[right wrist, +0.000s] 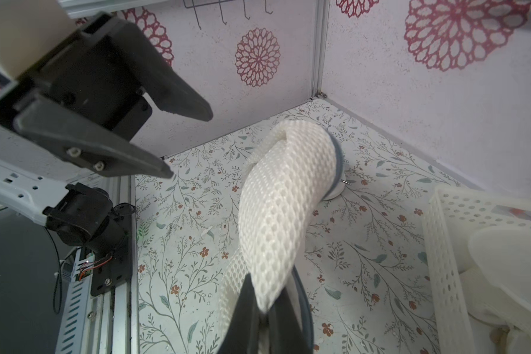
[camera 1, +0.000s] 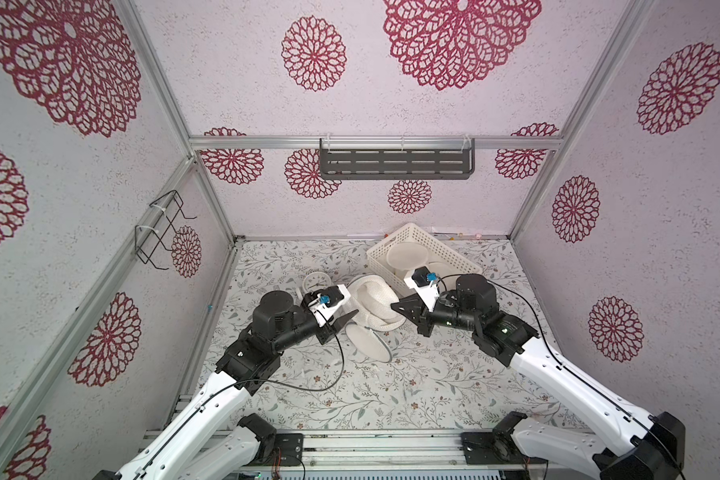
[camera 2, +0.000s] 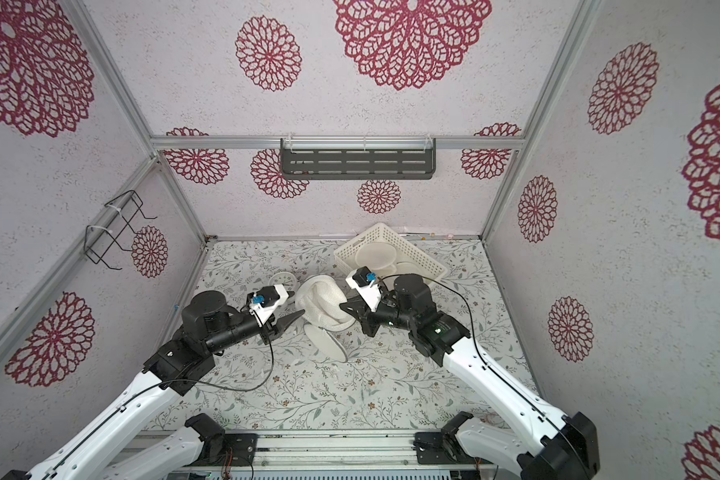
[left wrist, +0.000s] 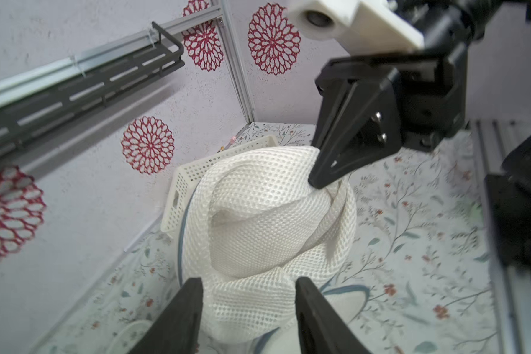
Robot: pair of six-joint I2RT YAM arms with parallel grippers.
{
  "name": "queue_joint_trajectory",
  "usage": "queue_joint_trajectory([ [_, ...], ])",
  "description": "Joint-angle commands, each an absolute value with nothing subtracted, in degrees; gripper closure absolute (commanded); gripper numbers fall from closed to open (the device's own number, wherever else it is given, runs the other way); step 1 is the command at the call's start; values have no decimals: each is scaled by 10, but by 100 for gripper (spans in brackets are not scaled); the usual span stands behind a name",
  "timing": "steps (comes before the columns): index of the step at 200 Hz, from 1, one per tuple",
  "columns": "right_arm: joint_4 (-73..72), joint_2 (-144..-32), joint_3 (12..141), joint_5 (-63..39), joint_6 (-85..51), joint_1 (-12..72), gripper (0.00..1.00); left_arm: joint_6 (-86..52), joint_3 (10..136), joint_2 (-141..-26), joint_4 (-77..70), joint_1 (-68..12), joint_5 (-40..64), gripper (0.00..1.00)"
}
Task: Turn the laundry bag inside out
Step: Turn over the laundry bag.
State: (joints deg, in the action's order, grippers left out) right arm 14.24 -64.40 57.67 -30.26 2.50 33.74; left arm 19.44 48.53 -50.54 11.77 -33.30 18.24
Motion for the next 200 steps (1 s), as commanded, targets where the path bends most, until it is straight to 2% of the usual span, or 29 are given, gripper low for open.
queue_joint_trajectory([
  [1,197,-674,639,-330,-82,318,100,300,495,-519,112,-355,147,60],
  [34,243,-705,681,-385,-101,308,100,346,509,-544,112,-372,160,74],
  [95,244,-715,688,-454,-81,309,100,385,554,-609,112,-378,182,69],
  [134,261,-717,701,-468,-68,308,100,404,559,-616,111,-378,167,70],
  [164,274,-727,708,-480,-60,309,100,435,554,-610,85,-383,108,46],
  [184,289,-736,720,-486,-50,310,100,453,552,-609,80,-383,88,38],
  [200,301,-744,730,-489,-42,310,100,460,549,-611,81,-383,92,38],
])
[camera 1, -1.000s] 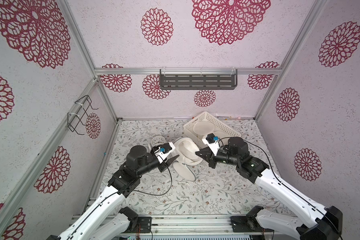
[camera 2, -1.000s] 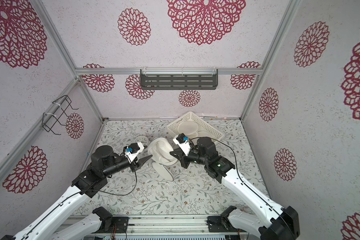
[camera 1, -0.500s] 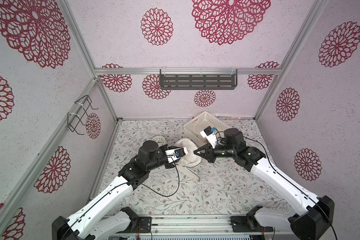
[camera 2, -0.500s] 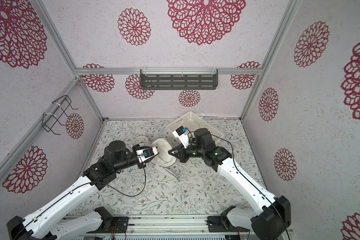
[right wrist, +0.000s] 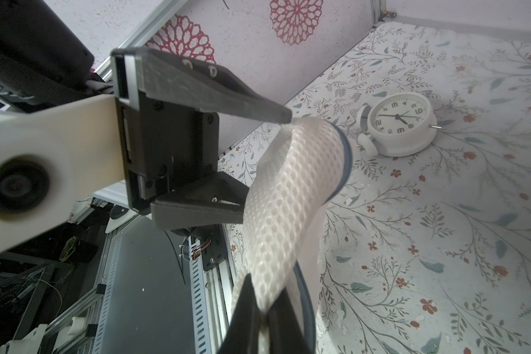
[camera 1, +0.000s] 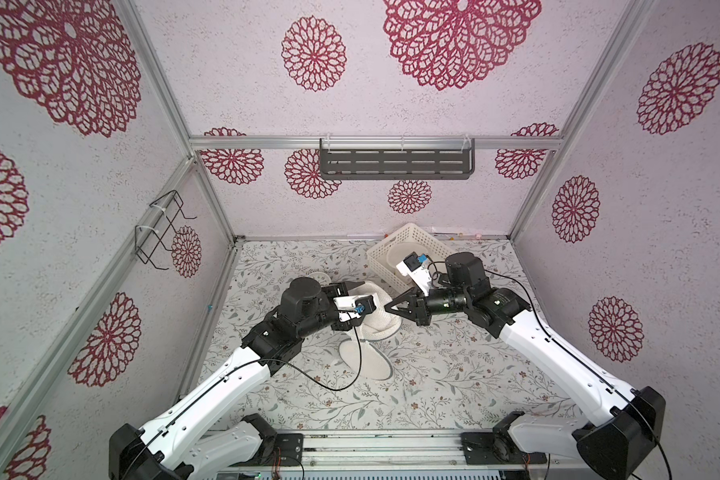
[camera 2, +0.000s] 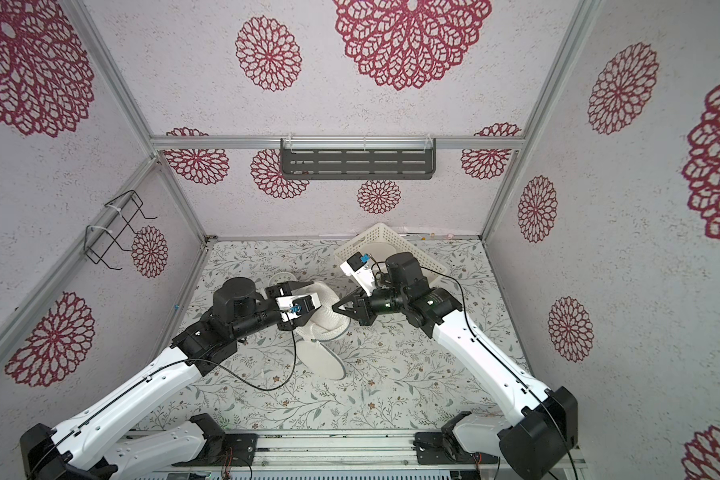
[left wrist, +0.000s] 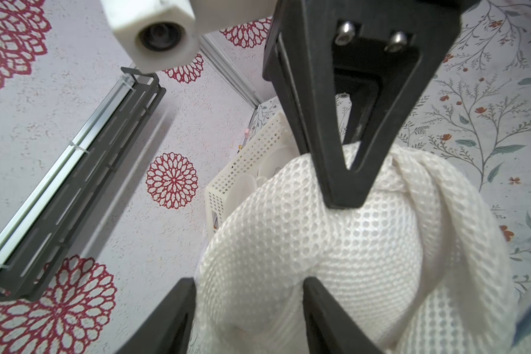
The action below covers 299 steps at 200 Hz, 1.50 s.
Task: Turn the laundry bag inside out
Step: Turn over the laundry bag.
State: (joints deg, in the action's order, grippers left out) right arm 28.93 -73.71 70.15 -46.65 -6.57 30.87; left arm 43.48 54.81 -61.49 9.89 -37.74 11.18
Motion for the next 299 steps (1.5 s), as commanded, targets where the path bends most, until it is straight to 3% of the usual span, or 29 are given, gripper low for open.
queue_joint_trajectory([
  [1,302,-744,731,-490,-42,310,100,460,549,-610,81,-383,93,38],
  [80,410,-766,772,-388,58,334,100,464,556,-603,87,-378,135,67],
  [106,407,-769,779,-393,64,342,100,451,555,-608,91,-377,150,67],
  [162,404,-756,782,-409,88,346,100,437,544,-613,99,-376,171,55],
  [228,445,-746,791,-368,206,371,100,423,567,-634,164,-363,245,44],
  [299,422,-733,802,-303,255,381,100,419,577,-646,192,-352,268,69],
])
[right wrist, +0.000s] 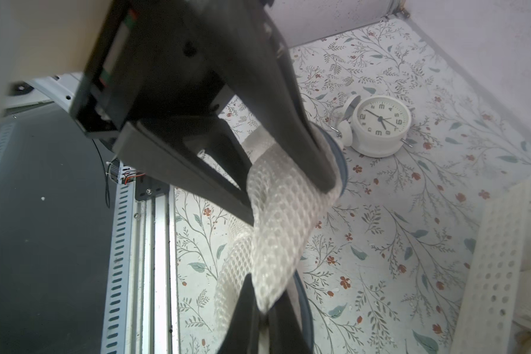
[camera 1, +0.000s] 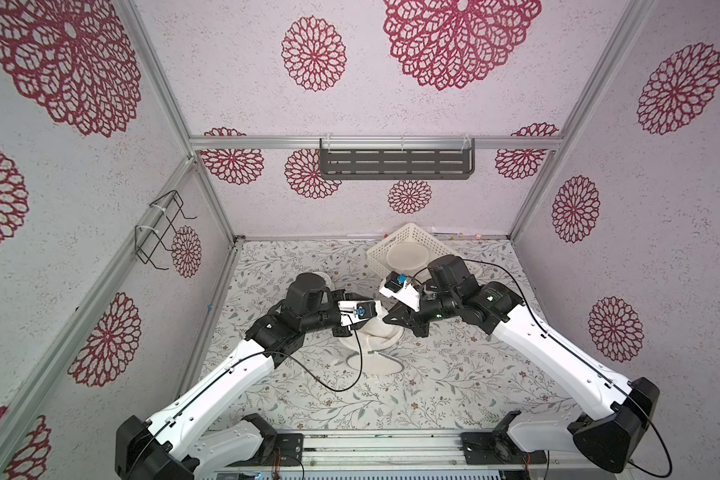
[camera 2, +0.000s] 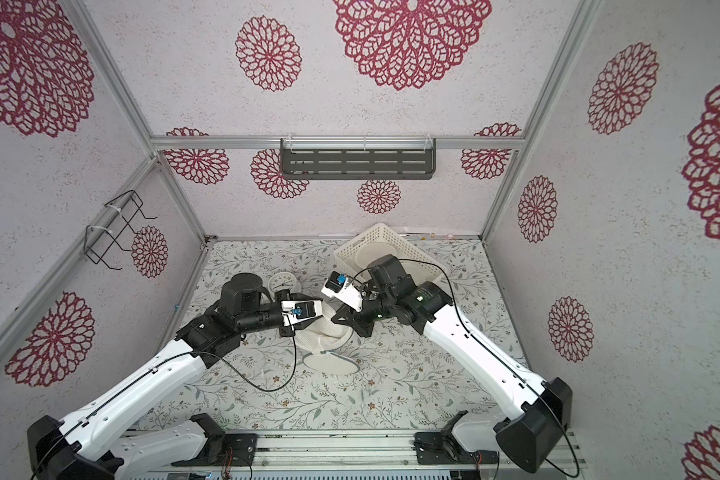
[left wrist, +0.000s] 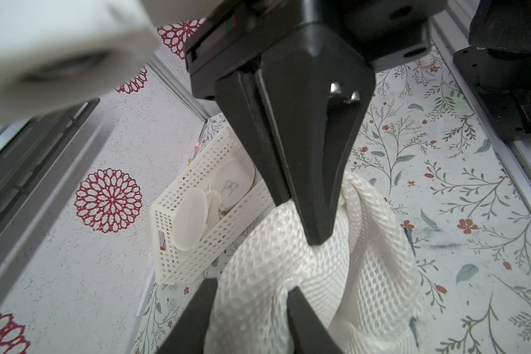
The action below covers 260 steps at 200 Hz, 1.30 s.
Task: Turn the laundry bag inside out
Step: Turn over the laundry bag.
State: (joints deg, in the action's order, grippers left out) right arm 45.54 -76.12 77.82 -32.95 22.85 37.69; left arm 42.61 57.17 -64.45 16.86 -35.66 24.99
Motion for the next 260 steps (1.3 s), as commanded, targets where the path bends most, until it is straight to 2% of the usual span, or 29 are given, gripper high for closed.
queue_joint_trajectory([
  [1,421,-733,802,-302,255,381,100,419,577,-646,191,-351,269,70],
  [28,410,-724,802,-288,260,381,100,413,574,-647,191,-346,272,79],
  [67,379,-709,795,-257,263,381,93,398,581,-652,191,-342,279,96],
  [74,368,-704,790,-248,256,381,88,392,582,-651,192,-341,281,100],
  [92,316,-680,766,-208,216,381,66,361,584,-650,190,-335,283,100],
  [118,243,-633,727,-119,106,377,38,291,584,-645,188,-320,268,100],
  [139,219,-590,681,-53,26,374,26,234,580,-640,187,-312,256,100],
  [161,159,-531,588,-48,-40,373,26,183,578,-632,185,-304,265,100],
  [186,64,-496,501,-82,-117,373,31,145,580,-625,185,-299,274,100],
  [242,-37,-544,450,-105,-160,374,41,99,585,-612,182,-297,285,100],
  [260,-60,-565,451,-104,-157,374,47,92,586,-608,181,-297,288,100],
])
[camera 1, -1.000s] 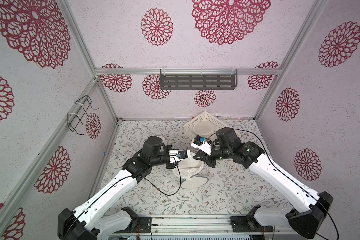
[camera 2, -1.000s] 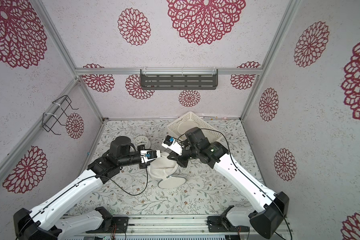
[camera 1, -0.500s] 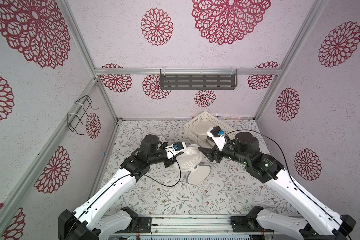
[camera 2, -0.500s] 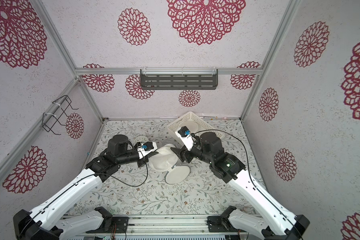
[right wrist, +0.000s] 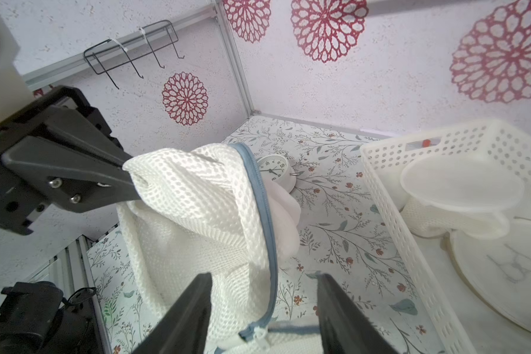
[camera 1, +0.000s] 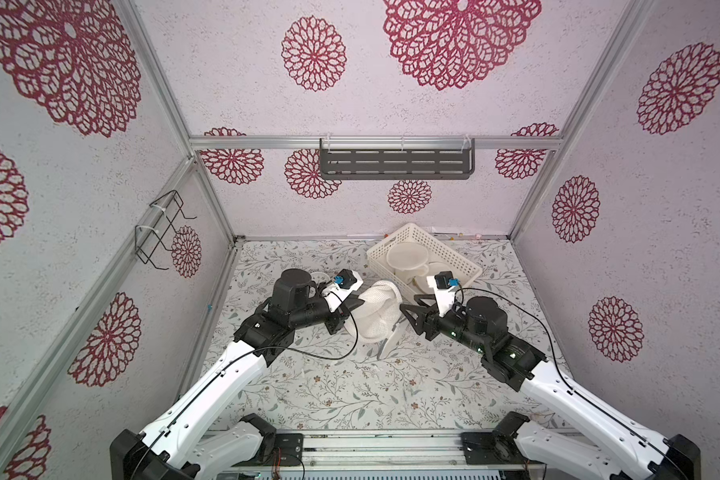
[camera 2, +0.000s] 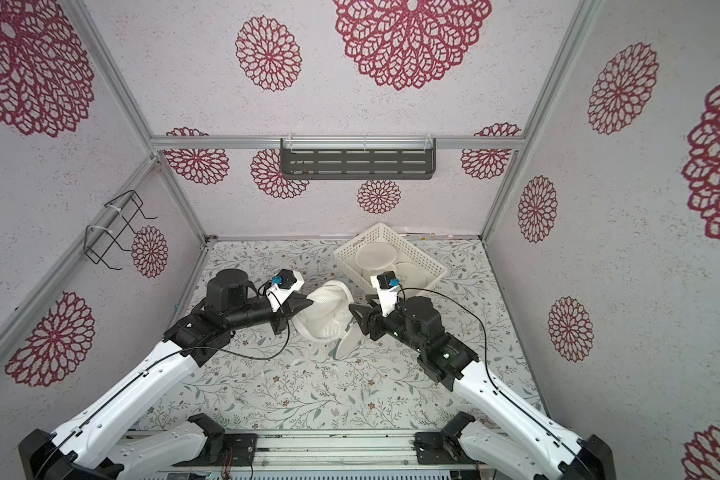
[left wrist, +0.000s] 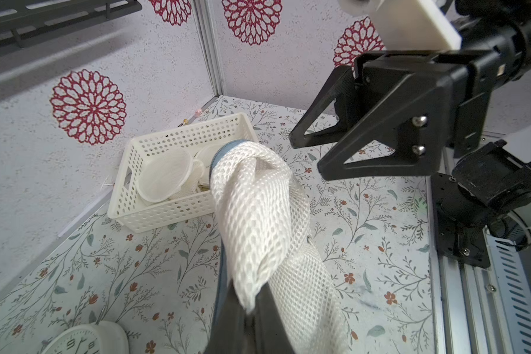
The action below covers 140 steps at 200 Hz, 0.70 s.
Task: Turn the laundry bag inside out
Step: Turn over the laundry bag.
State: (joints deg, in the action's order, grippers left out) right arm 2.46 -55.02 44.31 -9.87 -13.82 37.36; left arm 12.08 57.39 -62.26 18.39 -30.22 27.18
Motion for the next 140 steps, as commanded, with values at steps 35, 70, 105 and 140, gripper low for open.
queue_joint_trajectory([
  [35,-93,-585,452,-96,-156,374,71,82,584,-596,180,-296,292,100],
  [70,-103,-585,465,-97,-151,373,96,70,584,-588,180,-296,304,100],
  [105,-77,-579,513,-67,-129,366,100,96,574,-590,183,-306,327,100],
  [140,-11,-629,599,-90,-107,330,100,148,570,-590,184,-337,362,100],
])
